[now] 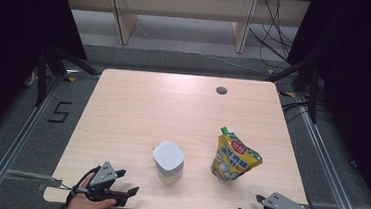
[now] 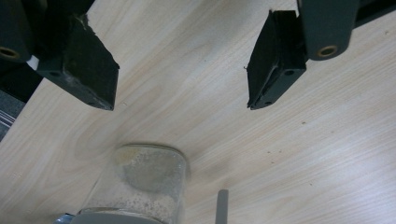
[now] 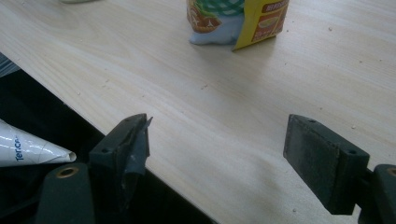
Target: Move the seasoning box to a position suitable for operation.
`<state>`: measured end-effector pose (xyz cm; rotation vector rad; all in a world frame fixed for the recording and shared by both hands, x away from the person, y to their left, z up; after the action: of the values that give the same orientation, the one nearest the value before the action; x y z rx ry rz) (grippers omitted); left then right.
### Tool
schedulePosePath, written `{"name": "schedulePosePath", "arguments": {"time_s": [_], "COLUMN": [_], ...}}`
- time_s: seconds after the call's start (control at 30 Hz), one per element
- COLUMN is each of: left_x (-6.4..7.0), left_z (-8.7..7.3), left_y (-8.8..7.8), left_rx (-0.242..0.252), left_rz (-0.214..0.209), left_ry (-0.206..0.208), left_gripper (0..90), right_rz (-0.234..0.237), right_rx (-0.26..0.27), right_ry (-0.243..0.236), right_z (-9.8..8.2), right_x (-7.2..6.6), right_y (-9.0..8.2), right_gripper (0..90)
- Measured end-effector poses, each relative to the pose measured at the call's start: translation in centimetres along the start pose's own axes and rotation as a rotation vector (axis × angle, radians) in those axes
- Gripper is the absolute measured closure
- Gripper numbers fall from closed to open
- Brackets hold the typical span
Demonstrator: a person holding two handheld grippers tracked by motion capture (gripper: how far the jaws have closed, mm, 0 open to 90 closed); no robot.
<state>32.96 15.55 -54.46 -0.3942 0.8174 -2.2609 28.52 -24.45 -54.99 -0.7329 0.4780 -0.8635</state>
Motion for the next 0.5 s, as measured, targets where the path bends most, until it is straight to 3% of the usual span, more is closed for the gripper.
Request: {"name": "schedulePosePath", "arguments": {"time_s": [0.03,0.07,0.1,0.2,0.23,0.27,0.3,0.33,0.4,0.43,0.5], "left_x": [0.3,0.3,0.0,0.1,-0.1,-0.4,-0.4,-0.7,-0.8,-0.7,-1.1], "left_z": [0.0,0.0,0.0,0.0,0.3,0.5,0.7,1.1,1.1,1.4,1.3], "left_y": [0.1,0.1,0.0,0.2,0.2,0.2,0.3,0.5,0.4,0.8,0.8], "left_rx": [0.008,0.008,-0.008,0.001,0.002,-0.002,0.006,0.019,-0.007,0.022,0.0], "left_rz": [-0.003,-0.003,-0.001,-0.002,0.008,0.009,0.014,0.016,0.011,0.004,0.006], "left_ry": [-0.054,-0.054,-0.027,-0.053,-0.039,-0.024,-0.035,0.002,-0.003,-0.027,-0.005], "left_gripper": [24.3,24.3,24.3,24.1,23.7,23.5,23.5,23.5,23.5,23.5,23.7], "right_rz": [-0.001,0.002,0.003,0.002,0.004,0.004,0.004,0.005,0.003,0.003,-0.008], "right_rx": [-0.001,0.001,0.0,0.001,-0.002,0.002,0.0,-0.001,0.001,0.001,0.003], "right_ry": [0.011,-0.001,0.002,0.015,0.024,0.002,0.003,0.002,0.004,0.004,0.003], "right_z": [0.0,0.0,0.0,0.0,0.0,0.0,0.0,0.0,0.0,0.0,0.0], "right_x": [-0.1,0.0,0.0,-0.1,-0.2,0.0,0.0,0.0,0.1,0.1,0.2], "right_y": [0.0,0.0,0.0,0.0,0.0,0.0,0.0,0.0,0.0,0.0,0.0], "right_gripper": [23.5,23.5,23.5,23.4,23.5,23.4,23.4,23.4,23.4,23.4,23.3]}}
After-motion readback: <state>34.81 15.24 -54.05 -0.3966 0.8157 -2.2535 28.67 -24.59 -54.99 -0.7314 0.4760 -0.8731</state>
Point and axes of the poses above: each handheld gripper's, and its own axes: y roughly forward along the jaws, z roughly out of its top, x roughly to its right, the point moved 8 cm from there along y, roughly forward along the jaws, and after that the axes turned 5 degrees about -x, right-handed, at the moved point
